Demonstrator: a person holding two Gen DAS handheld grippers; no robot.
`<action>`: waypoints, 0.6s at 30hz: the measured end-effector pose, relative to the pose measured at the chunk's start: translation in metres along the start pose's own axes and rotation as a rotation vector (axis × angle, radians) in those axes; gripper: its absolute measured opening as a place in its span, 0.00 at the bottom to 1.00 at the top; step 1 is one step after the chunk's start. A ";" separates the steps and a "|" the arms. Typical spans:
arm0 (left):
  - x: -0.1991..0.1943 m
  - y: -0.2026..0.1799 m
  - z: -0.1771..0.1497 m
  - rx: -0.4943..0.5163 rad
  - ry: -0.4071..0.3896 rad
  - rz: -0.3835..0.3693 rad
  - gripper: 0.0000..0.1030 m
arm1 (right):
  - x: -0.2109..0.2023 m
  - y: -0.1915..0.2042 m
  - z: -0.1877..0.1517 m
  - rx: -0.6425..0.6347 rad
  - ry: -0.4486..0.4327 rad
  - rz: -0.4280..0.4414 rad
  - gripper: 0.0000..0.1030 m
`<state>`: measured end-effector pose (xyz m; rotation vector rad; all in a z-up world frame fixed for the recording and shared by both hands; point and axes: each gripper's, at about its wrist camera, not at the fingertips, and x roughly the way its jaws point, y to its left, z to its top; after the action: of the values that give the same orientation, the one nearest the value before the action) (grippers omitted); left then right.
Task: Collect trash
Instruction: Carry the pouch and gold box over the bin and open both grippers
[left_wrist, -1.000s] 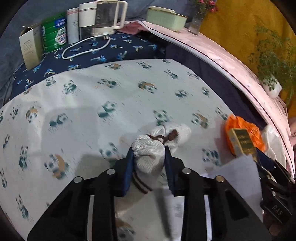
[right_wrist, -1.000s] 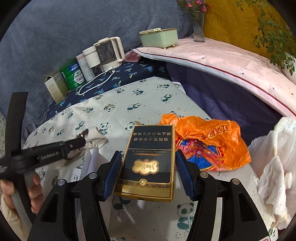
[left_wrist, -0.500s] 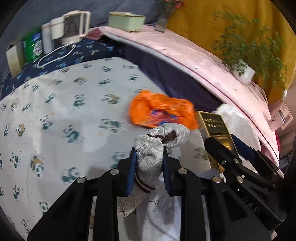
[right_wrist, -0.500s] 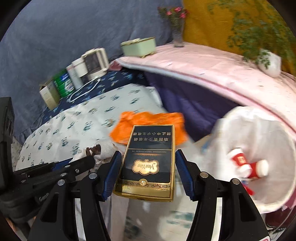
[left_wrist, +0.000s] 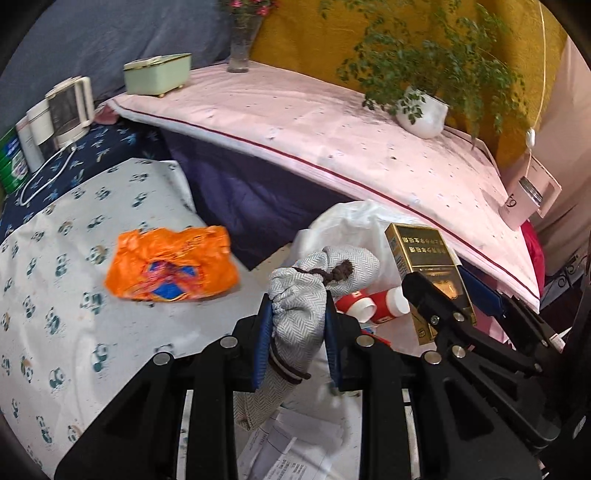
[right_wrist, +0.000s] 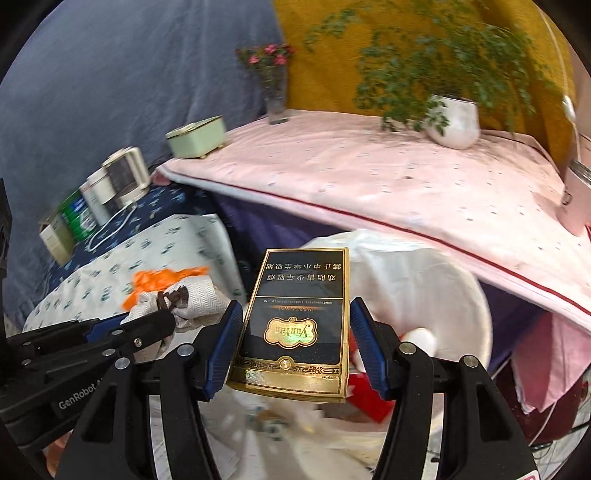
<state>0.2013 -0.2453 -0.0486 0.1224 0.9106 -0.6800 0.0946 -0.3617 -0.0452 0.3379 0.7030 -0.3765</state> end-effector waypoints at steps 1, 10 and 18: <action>0.004 -0.005 0.001 0.004 0.004 -0.004 0.24 | 0.001 -0.006 0.000 0.006 0.001 -0.008 0.56; 0.043 -0.039 0.004 0.039 0.049 -0.023 0.25 | 0.019 -0.049 -0.002 0.048 0.026 -0.049 0.56; 0.053 -0.035 0.003 -0.003 0.030 -0.033 0.47 | 0.023 -0.060 -0.004 0.062 0.008 -0.089 0.57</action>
<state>0.2054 -0.2998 -0.0810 0.1155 0.9447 -0.7093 0.0817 -0.4181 -0.0742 0.3675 0.7163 -0.4827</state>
